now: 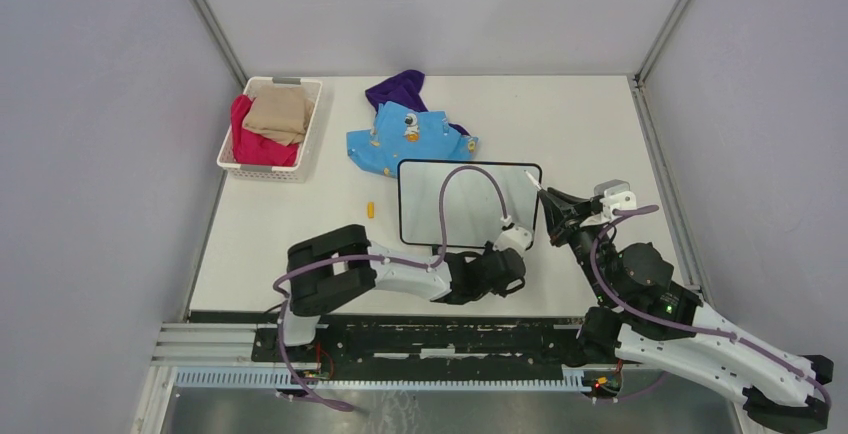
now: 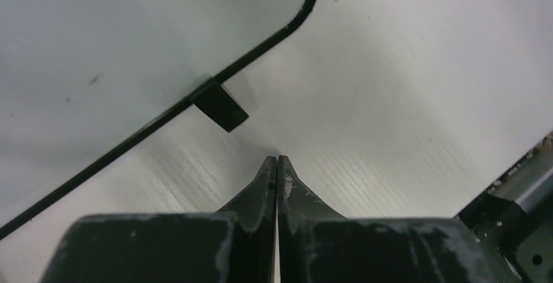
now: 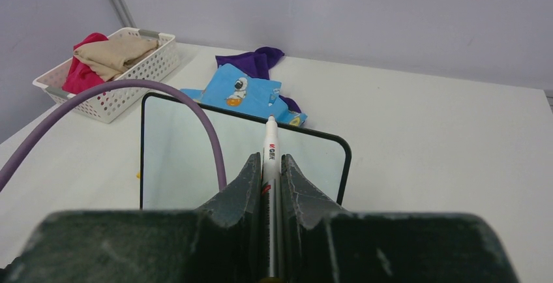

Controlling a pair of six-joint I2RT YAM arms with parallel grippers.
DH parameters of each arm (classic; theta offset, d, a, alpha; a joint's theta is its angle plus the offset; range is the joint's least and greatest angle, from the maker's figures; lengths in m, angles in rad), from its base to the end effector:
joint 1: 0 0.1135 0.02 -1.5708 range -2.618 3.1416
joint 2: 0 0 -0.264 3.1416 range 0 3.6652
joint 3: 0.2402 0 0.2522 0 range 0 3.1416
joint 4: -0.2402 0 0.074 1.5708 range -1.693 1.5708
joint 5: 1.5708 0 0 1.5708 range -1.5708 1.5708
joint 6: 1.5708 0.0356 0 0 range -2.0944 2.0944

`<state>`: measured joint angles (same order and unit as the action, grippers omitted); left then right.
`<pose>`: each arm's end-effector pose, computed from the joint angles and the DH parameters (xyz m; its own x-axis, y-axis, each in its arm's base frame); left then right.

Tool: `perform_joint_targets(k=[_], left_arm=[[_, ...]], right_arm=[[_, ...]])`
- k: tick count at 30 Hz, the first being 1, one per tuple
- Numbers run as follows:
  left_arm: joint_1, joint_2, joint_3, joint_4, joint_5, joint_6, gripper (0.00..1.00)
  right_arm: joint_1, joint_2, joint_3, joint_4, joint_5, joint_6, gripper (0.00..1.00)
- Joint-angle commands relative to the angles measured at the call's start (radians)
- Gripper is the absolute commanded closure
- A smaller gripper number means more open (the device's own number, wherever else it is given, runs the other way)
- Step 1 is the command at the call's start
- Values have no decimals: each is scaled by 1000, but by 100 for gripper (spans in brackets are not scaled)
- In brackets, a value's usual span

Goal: Write a sentence on the whiteboard

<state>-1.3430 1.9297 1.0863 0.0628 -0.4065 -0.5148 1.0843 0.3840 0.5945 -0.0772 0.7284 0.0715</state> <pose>0.1032 -0.3828 0.1425 -0.5476 0.3598 -0.7554 0.6454 0.7563 -0.1076 0.0686 0.0790 0.3356 0.0369 0.1838 -0.9823 -0.3547 0.9213 0.1591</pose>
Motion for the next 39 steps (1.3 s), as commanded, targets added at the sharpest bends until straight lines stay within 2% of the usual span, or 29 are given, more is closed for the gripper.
perform_joint_targets(k=[1, 6, 16, 20, 23, 28, 32, 37, 39], left_arm=[[19, 60, 66, -18, -77, 17, 98], [34, 102, 115, -58, -138, 1, 98], [50, 151, 201, -90, -128, 21, 98], [45, 64, 128, -30, -97, 37, 98], [40, -80, 17, 5, -72, 34, 96], [28, -362, -123, -10, -83, 22, 87], [28, -562, -156, -90, -121, 57, 71], [35, -687, -125, -214, -197, 108, 53], [83, -720, -120, -272, -234, 106, 48]], right_arm=[[4, -12, 44, 9, 34, -21, 100], [2, -11, 44, 13, 38, -33, 100], [3, -7, 31, 16, 34, -29, 100], [3, -10, 36, 9, 27, -28, 100], [2, -11, 40, 10, 21, -34, 100], [3, -4, 39, 28, 9, -46, 100], [2, 18, 31, 61, -6, -56, 100], [3, 49, 17, 115, -45, -44, 100], [3, 67, 2, 144, -66, -39, 100]])
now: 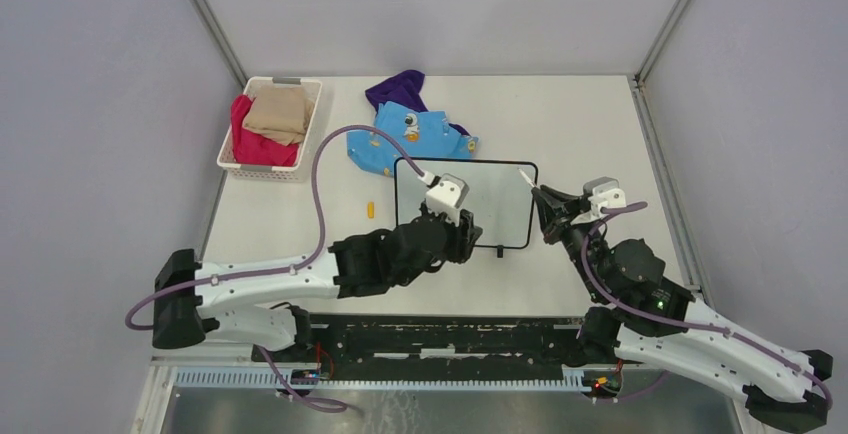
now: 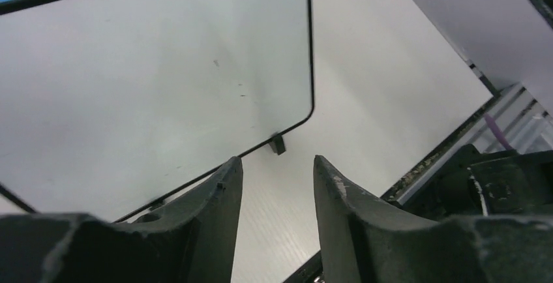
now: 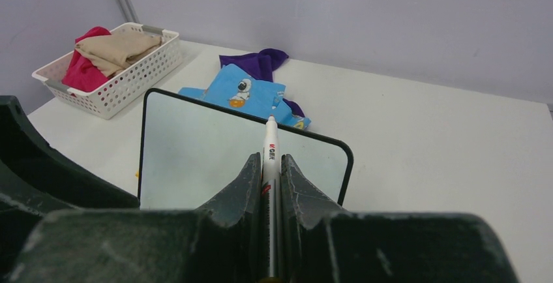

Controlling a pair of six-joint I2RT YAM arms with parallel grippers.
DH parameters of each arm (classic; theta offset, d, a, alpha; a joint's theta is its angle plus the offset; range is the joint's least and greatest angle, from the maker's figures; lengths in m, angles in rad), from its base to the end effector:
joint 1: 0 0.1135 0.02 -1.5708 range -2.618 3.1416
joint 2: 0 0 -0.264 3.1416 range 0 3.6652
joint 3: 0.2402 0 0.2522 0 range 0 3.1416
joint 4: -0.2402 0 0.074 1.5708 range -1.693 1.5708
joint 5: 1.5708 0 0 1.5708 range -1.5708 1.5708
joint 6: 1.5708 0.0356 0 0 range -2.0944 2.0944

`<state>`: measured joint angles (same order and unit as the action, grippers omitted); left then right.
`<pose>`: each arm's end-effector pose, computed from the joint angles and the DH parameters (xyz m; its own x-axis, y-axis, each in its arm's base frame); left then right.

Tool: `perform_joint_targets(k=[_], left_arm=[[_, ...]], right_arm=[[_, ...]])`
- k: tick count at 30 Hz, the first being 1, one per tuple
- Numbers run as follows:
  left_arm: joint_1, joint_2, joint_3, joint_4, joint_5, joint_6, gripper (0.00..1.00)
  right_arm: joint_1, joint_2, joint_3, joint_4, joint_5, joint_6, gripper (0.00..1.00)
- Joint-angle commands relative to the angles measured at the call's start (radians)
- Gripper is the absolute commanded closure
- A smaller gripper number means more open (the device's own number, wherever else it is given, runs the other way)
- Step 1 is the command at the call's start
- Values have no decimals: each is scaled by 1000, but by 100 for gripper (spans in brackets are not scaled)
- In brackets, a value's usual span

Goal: Write a sentence on the whiteboard

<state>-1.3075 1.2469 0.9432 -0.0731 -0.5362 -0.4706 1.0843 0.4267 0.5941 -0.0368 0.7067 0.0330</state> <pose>0.0917 -0.2704 0.3093 -0.4056 0.0072 -0.9140 0.5862 0.7693 -0.2541 0.0725 0.0877 0.3359 0.0486 0.1456 -0.9882 -0.3731 0.9204 0.1172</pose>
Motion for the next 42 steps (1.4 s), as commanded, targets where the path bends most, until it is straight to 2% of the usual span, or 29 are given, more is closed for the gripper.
perform_joint_targets(k=[1, 5, 7, 12, 14, 15, 16, 17, 20, 24, 27, 31, 34, 37, 42], left_arm=[[76, -54, 23, -160, -91, 54, 47], [330, -164, 19, -217, 27, 40, 44], [415, -227, 26, -220, 39, 45, 42], [479, -347, -1, -146, -150, 52, 32], [485, -379, -39, -76, -205, 135, 26], [485, -389, -61, -33, -217, 200, 18], [485, -392, -79, -2, -222, 282, 5], [485, -383, -90, 13, -228, 350, 1], [503, -334, -56, -40, -275, 390, 0], [616, -330, 24, -106, -143, 272, 0], [682, -335, 43, -89, -49, 234, 0], [693, -333, 72, -105, 45, 272, 0], [694, -326, 94, -167, 70, 208, 0], [694, -322, 113, -231, -23, 102, 0], [694, -305, 91, -214, 3, 180, 0]], right_arm=[[3, 37, -2, 117, -52, 0, 100], [3, 118, 16, 151, -109, -9, 100], [3, 155, 31, 167, -131, -15, 100], [3, 245, 58, 214, -170, -25, 100], [3, 275, 71, 218, -176, -37, 100], [2, 286, 72, 220, -172, -49, 100], [3, 293, 69, 222, -167, -50, 100], [3, 296, 66, 224, -161, -49, 100], [3, 285, 44, 227, -146, -45, 100], [2, 274, 41, 209, -132, -41, 100], [3, 262, 50, 188, -124, -35, 100], [3, 241, 59, 151, -112, -35, 100], [3, 229, 58, 140, -102, -36, 100], [3, 224, 63, 137, -102, -38, 100], [3, 244, 72, 144, -115, -39, 100]])
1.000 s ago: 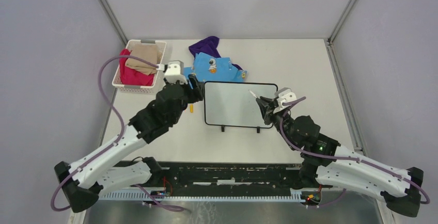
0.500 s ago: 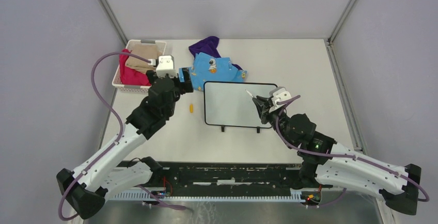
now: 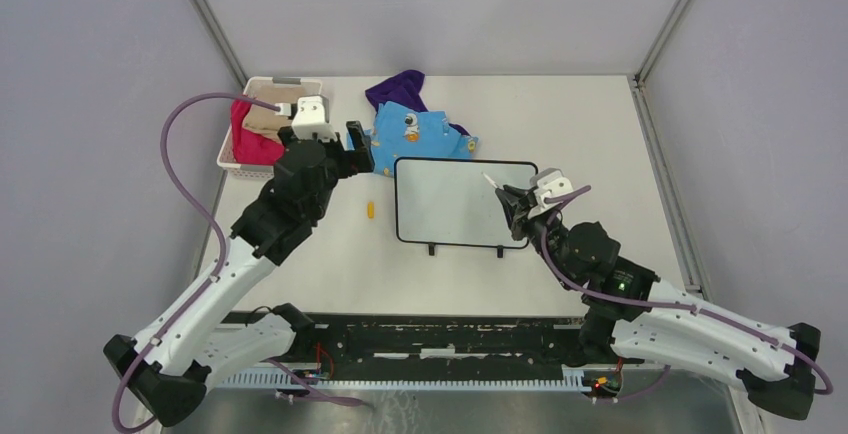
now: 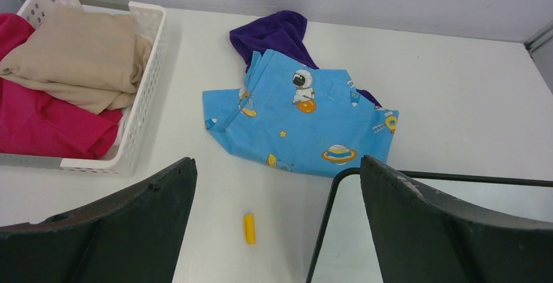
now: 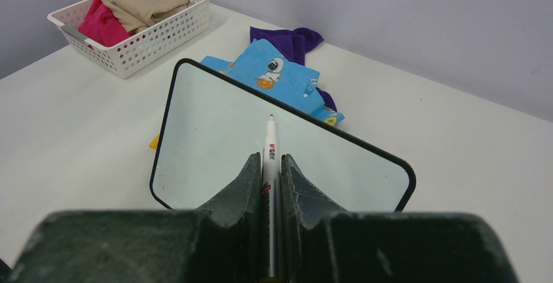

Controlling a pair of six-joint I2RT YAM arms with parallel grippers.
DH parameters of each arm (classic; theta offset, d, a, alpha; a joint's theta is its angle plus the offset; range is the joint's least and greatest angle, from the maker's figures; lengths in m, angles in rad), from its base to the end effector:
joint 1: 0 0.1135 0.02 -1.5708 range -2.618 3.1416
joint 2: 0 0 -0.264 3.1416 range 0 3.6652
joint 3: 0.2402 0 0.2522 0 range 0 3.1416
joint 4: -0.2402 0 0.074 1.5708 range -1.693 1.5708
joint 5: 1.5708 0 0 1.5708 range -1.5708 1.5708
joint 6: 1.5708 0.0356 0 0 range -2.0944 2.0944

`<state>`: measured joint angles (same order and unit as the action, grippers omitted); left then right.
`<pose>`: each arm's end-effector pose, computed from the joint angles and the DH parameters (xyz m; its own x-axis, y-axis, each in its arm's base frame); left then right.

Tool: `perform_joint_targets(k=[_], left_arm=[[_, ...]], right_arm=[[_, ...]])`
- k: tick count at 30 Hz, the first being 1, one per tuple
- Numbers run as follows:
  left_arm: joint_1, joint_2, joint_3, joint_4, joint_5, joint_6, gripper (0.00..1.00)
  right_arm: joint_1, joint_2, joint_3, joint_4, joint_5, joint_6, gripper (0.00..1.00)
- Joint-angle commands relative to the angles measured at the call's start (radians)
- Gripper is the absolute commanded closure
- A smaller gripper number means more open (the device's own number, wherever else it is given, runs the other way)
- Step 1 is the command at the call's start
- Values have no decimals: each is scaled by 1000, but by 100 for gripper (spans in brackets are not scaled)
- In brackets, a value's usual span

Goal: Write a sentence on the whiteboard

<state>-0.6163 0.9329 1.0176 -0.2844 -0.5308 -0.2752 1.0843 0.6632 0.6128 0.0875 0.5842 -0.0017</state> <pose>0.1772 -0.1034 0.3853 -0.1812 -0.1588 -0.9705 0.0461 0.9844 -0.1697 0.0937 0.1351 0.3275 0.0182 0.0313 -0.9993 -0.4797 0.8773 0.0188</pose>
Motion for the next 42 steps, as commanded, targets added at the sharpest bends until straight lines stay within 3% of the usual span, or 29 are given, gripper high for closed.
perform_joint_targets(k=[1, 4, 6, 12, 18, 24, 31, 42], left_arm=[[6, 9, 6, 12, -9, -23, 0], [26, 26, -16, 38, -48, -49, 0], [53, 41, -27, 50, -110, -151, 0], [237, 79, -102, 243, 304, -176, 0], [288, 158, -141, 361, 596, -85, 0], [330, 161, -320, 565, 849, -130, 0], [355, 165, -443, 703, 994, -213, 3], [359, 300, -457, 722, 1124, -286, 11]], right_arm=[[3, 15, 55, 22, 2, -4, 100], [3, 27, 63, 32, -11, 0, 100], [3, 30, 64, 38, -14, 0, 100], [4, 33, 64, 23, -22, 0, 100], [2, 28, 58, 5, -29, 29, 100], [4, 13, 59, -4, -40, 37, 100], [3, -9, 56, -11, -73, 45, 100], [2, -30, 28, 11, -121, 71, 100]])
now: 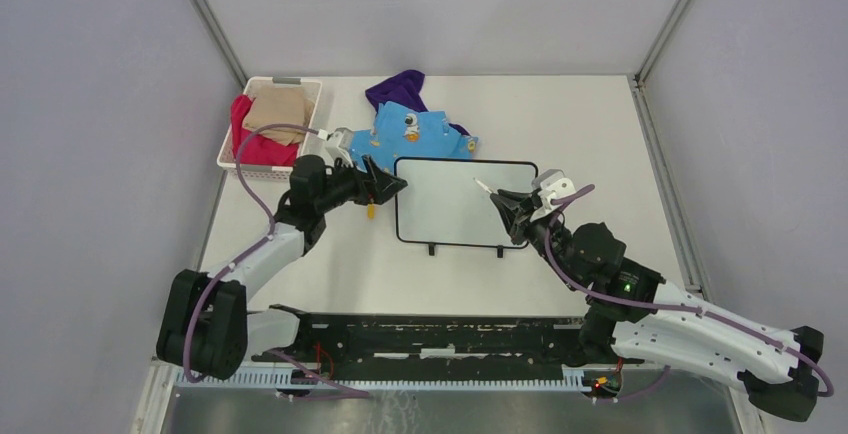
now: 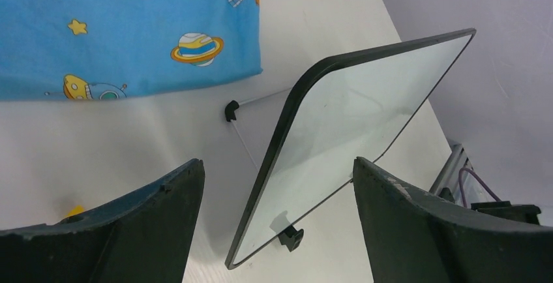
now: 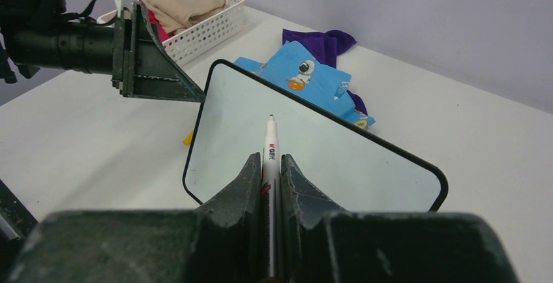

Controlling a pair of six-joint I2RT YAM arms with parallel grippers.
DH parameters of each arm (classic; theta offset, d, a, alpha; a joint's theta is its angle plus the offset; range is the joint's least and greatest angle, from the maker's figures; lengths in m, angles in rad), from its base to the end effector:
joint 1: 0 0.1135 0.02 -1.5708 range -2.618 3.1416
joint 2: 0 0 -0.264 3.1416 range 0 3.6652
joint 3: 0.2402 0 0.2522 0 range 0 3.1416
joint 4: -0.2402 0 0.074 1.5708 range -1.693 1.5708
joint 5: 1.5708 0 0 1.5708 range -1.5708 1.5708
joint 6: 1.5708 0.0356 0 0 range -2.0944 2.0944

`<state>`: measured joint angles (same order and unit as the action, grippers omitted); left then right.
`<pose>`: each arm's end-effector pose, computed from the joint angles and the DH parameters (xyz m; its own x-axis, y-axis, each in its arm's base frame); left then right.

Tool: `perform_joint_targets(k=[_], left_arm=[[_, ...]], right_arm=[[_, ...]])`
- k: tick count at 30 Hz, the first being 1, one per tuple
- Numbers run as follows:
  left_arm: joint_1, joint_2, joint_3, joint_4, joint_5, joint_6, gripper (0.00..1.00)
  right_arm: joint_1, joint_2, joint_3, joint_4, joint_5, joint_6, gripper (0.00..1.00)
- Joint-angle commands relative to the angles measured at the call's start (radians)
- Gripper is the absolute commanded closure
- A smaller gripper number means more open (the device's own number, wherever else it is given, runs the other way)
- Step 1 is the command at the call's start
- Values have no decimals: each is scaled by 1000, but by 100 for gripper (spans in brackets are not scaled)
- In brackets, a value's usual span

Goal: Write a sentence on the whiteboard

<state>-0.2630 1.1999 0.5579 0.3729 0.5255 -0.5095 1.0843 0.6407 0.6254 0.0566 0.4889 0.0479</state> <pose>0.2440 -0.0842 0.2331 -0.5616 -0.2858 -0.7765 0.4788 0.6532 -0.5866 0.0894 0.1332 0.3319 -0.0076 0.0761 -0.9971 -0.5613 0.8249 0.0672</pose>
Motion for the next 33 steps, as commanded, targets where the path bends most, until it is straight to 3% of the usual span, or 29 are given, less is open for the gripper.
perform_joint_targets(k=[1, 8, 15, 33], left_arm=[[5, 43, 1, 67, 68, -53, 12], [-13, 89, 9, 62, 101, -60, 15], [-155, 58, 18, -28, 8, -5, 16], [-162, -43, -35, -75, -30, -43, 21]], right_arm=[[3, -7, 16, 44, -28, 25, 100], [3, 5, 14, 57, -28, 29, 100], [4, 8, 4, 65, -20, 31, 100], [3, 1, -29, 72, -2, 6, 100]])
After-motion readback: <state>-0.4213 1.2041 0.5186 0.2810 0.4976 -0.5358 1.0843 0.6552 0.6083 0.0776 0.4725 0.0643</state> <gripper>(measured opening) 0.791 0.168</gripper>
